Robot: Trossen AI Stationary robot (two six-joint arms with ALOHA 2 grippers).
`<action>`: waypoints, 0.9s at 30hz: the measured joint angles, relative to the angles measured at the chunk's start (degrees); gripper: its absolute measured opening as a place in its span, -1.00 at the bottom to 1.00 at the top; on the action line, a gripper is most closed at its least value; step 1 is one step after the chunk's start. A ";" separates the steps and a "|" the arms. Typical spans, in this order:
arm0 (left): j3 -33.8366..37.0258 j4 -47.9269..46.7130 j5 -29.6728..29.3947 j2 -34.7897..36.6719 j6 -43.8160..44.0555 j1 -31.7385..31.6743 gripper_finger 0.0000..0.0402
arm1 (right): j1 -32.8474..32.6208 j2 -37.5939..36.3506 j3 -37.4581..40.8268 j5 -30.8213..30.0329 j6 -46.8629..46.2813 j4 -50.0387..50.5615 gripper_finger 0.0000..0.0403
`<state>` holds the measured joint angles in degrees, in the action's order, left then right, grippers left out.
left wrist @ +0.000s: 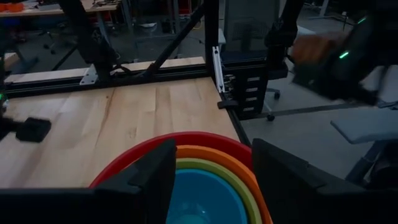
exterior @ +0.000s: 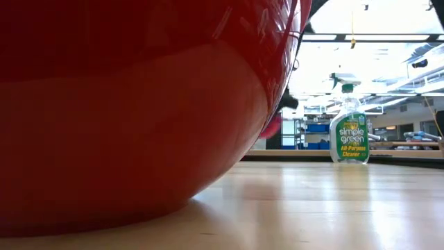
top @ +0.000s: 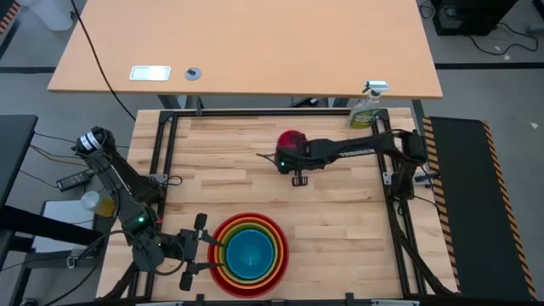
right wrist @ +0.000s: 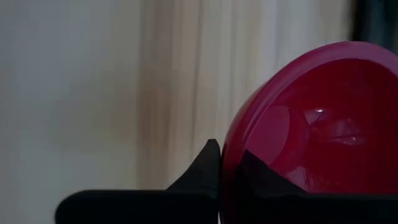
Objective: Nest bowls inside each other
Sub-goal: Stack the pink bowl on top of the blue bowl
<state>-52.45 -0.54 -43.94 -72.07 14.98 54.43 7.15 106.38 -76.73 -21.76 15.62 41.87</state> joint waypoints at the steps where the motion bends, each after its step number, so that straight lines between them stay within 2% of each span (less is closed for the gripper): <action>1: 0.00 -0.02 0.00 0.00 0.14 0.00 0.06 | -1.53 -0.91 -0.66 -0.86 -1.11 0.62 -0.91; 5: 0.00 -0.04 0.00 0.00 0.44 0.00 0.06 | -9.43 -3.79 -2.82 -4.27 -5.60 2.74 -0.91; 8: 0.00 -0.08 -0.38 0.00 0.40 0.00 0.06 | -16.45 -4.49 -5.17 -9.43 -10.09 3.90 -0.91; 16: 0.00 -0.10 -7.69 0.00 -1.09 -0.02 0.06 | -30.77 -0.76 -13.02 -14.61 -17.16 4.45 -0.90; 19: 0.01 -0.07 -7.67 0.00 -2.42 0.00 0.06 | -34.01 1.66 -17.09 -14.92 -18.47 4.06 -0.89; 27: 0.00 2.78 -7.39 0.07 -8.76 0.00 0.06 | -39.68 12.61 -31.24 -10.71 -17.55 5.30 -0.89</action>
<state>-52.45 2.24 -51.34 -72.01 6.22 54.43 -32.54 118.99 -107.97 -32.47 -1.93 47.17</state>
